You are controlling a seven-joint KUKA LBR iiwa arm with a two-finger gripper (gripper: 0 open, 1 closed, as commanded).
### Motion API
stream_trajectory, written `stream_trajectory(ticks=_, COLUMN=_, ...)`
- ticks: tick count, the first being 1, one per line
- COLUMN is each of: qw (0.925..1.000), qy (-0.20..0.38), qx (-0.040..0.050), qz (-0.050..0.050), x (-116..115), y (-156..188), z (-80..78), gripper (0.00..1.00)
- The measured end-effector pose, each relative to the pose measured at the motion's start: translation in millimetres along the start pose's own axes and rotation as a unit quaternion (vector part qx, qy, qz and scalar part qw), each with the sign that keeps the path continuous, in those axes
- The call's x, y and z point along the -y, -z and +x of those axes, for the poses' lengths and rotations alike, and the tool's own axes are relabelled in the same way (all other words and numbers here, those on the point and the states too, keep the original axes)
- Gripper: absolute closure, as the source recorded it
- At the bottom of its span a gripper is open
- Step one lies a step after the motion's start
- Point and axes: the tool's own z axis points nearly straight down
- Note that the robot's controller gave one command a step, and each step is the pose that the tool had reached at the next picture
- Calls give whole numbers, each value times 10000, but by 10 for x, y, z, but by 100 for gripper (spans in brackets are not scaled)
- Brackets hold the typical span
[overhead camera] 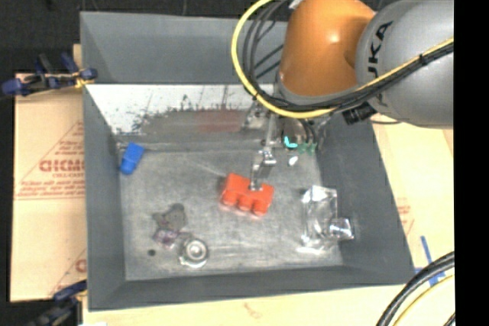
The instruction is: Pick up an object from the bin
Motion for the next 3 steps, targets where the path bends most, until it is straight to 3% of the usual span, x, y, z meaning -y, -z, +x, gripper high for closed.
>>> stream_trajectory(ticks=1, qw=9798, qy=1998, qx=95, qz=14, x=277, y=-1460, z=121, gripper=0)
stream_trajectory(ticks=2, qw=9800, qy=1983, qx=141, qz=9, x=265, y=-1429, z=95, gripper=100)
stream_trajectory(ticks=3, qw=9813, qy=1923, qx=84, qz=24, x=385, y=-140, z=-30, gripper=100)
